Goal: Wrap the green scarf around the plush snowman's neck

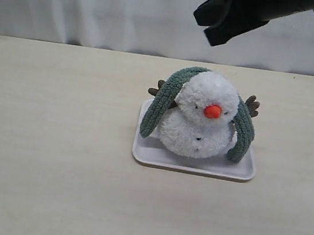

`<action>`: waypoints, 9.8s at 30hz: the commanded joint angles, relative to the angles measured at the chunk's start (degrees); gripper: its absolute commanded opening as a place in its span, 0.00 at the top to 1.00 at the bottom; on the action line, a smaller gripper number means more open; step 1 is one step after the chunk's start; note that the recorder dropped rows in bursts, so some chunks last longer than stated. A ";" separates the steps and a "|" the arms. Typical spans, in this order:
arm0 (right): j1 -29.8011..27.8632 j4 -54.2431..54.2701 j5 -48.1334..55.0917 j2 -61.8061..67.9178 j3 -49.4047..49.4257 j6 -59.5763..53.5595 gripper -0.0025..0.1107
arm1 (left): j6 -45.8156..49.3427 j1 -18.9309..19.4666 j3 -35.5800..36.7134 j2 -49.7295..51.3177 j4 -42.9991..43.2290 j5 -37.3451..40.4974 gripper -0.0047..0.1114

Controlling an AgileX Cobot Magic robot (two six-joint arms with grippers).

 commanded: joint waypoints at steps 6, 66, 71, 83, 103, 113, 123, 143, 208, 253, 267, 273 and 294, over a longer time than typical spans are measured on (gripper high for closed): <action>9.38 -42.93 -13.33 13.03 -0.31 45.69 0.94 | 0.00 -0.08 0.19 -0.10 0.04 -0.71 0.96; 9.37 -29.38 -6.68 13.17 -0.20 34.46 0.63 | 0.00 -0.08 0.19 -0.10 0.04 -0.71 0.96; 10.09 -14.74 0.16 12.07 -0.20 10.83 0.50 | 0.00 -0.08 0.19 -0.10 0.04 -0.71 0.96; 21.96 -39.34 -6.99 18.79 3.36 -1.15 0.43 | 0.00 -0.08 0.19 -0.10 0.04 -0.71 0.96; 22.71 -69.47 -13.29 31.85 3.36 16.34 0.43 | 0.00 -0.08 0.19 -0.10 0.04 -0.71 0.96; 22.71 -73.88 -13.91 33.91 3.36 19.22 0.61 | 0.00 -0.08 0.19 -0.10 0.04 -0.71 0.96; 24.40 -74.43 -13.79 32.56 3.15 19.65 0.94 | 0.00 -0.08 0.19 -0.10 0.04 -0.71 0.96; 25.96 -65.53 -3.61 26.08 3.41 10.69 0.66 | 0.00 -0.08 0.19 -0.10 0.04 -0.71 0.96; 25.69 -58.62 6.73 19.30 10.45 5.89 0.94 | 0.00 -0.08 0.19 -0.10 0.04 -0.71 0.96; 25.97 -50.09 4.33 3.91 14.65 28.45 0.42 | 0.00 -0.08 0.19 -0.10 0.04 -0.71 0.96; 25.41 -70.09 -11.62 1.91 13.54 57.64 0.94 | 0.00 -0.08 0.19 -0.10 0.04 -0.71 0.96; 19.73 -66.51 -4.81 8.21 5.61 70.01 0.94 | 0.00 -0.08 0.19 -0.10 0.04 -0.71 0.96; 12.50 -47.15 4.07 24.78 -7.64 65.77 0.94 | 0.00 -0.08 0.19 -0.10 0.04 -0.71 0.96</action>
